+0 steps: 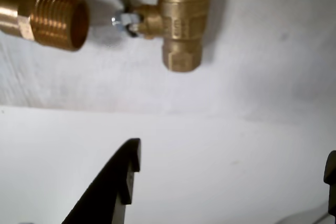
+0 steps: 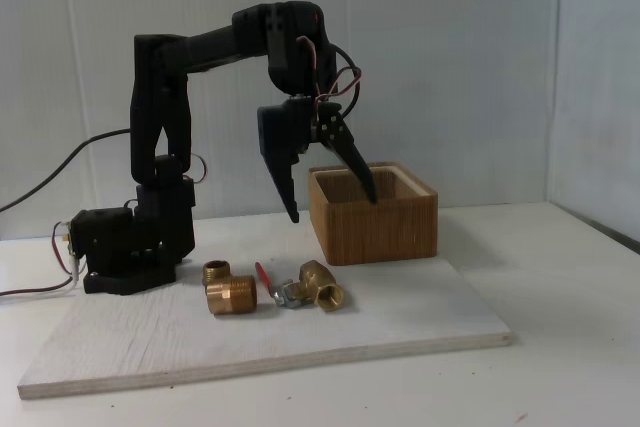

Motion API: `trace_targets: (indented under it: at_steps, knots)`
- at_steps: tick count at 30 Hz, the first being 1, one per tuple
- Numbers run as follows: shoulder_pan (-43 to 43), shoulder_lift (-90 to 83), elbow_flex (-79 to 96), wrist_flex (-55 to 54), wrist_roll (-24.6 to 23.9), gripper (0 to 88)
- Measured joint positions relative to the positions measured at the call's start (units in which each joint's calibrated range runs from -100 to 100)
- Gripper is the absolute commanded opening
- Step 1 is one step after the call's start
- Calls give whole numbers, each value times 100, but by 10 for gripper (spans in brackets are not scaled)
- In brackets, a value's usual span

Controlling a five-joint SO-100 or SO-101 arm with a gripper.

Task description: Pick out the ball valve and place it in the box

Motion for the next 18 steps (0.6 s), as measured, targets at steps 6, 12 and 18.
trace_targets:
  at_steps: [6,12,18]
  knots:
    - [0,237,445,-26,0,372]
    - [0,652,717,-421,0,372]
    - [0,1008,862,-946,0,372]
